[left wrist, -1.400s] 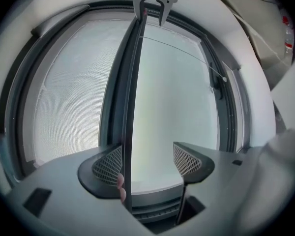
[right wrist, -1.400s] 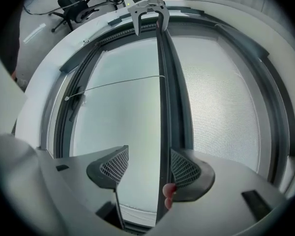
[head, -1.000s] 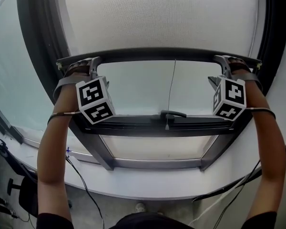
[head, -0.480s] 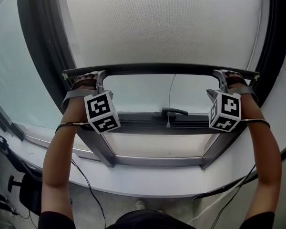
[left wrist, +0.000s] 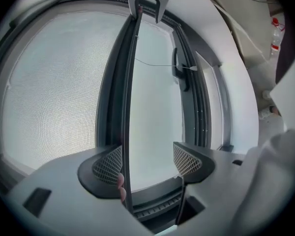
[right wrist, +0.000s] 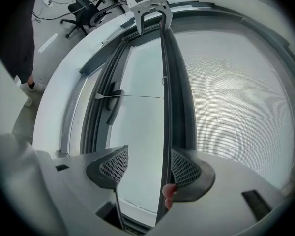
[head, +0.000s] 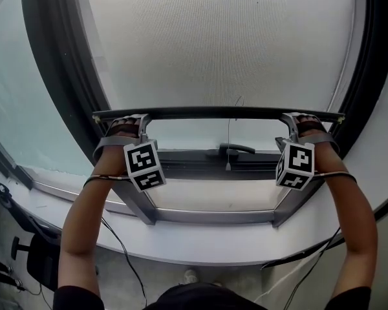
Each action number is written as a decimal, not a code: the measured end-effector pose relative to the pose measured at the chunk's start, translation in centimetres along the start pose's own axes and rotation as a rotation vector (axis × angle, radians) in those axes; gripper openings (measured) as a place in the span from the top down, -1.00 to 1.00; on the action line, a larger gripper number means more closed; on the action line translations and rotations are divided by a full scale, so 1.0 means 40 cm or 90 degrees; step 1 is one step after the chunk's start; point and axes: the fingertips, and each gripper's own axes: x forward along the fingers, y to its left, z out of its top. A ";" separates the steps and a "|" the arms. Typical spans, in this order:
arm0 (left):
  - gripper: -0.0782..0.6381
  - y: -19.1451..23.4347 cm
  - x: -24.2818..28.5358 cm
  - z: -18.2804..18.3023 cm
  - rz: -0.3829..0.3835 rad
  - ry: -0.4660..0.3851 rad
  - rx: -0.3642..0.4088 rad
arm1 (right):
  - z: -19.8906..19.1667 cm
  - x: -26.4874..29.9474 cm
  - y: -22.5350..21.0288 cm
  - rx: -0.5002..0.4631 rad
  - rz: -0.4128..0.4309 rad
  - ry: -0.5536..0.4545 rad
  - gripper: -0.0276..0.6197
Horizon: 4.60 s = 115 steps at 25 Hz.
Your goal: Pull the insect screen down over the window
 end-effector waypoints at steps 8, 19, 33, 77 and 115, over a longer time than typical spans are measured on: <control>-0.13 -0.134 0.055 0.003 -0.049 0.000 0.000 | 0.007 0.048 0.136 0.011 0.046 0.001 0.06; -0.13 -0.359 0.135 -0.001 -0.135 0.026 0.028 | 0.027 0.122 0.359 0.016 0.121 0.004 0.06; -0.13 -0.425 0.179 0.005 -0.167 0.029 0.030 | 0.063 0.101 0.382 0.223 0.084 -0.088 0.06; -0.09 -0.420 0.181 0.011 -0.175 0.018 0.021 | 0.296 0.149 0.372 0.900 0.088 -0.190 0.75; -0.08 -0.417 0.184 0.012 -0.175 0.014 -0.003 | 0.333 0.184 1.044 0.627 0.315 0.015 0.56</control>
